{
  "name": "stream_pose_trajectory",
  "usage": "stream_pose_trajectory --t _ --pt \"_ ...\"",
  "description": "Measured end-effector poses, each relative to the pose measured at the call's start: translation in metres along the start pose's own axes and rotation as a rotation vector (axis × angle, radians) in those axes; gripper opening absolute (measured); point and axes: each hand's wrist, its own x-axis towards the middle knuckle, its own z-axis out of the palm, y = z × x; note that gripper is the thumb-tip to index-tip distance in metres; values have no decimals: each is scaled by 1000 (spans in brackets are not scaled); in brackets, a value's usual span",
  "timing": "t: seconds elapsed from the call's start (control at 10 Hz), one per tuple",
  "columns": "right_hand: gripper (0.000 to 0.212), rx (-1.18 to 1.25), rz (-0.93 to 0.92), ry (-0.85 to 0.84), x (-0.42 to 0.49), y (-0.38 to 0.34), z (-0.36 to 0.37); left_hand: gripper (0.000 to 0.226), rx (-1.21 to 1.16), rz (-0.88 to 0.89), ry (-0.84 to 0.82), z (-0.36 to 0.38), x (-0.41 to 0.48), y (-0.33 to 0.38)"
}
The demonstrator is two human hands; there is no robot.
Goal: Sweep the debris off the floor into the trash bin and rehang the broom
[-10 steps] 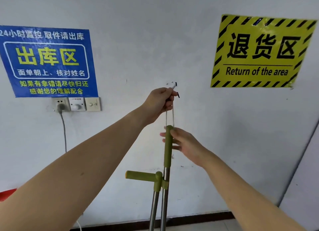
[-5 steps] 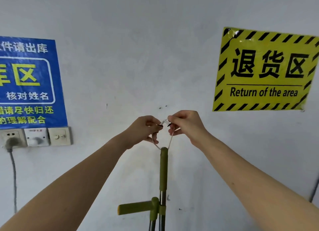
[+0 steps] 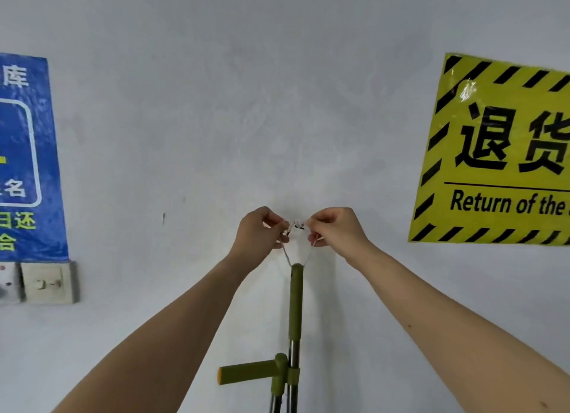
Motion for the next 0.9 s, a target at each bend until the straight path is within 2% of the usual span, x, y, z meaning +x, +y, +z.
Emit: stream_pose_trajectory --t 0.1,0.2,0.4,0.5,0.6,0.7,0.8,0.9 --pt "19 -183 -101 60 25 16 9 17 229 33 95 8 19 -14" --pt "15 -221 -148 109 38 30 15 19 332 77 118 14 26 -24" --pt "19 -186 -139 131 40 51 19 25 666 393 61 14 26 -38" --pt "25 -282 -164 105 39 55 19 17 858 568 -5 19 21 -46" --pt "29 -335 -138 73 37 51 20 13 908 562 9 24 18 -50" --pt "22 -378 -139 18 33 42 19 16 953 483 -26 28 17 -48" --pt "15 -334 -63 -73 19 10 11 23 880 349 -65 26 11 -35" --pt "21 15 -160 -94 -10 -42 -17 32 727 309 9 12 3 -10"
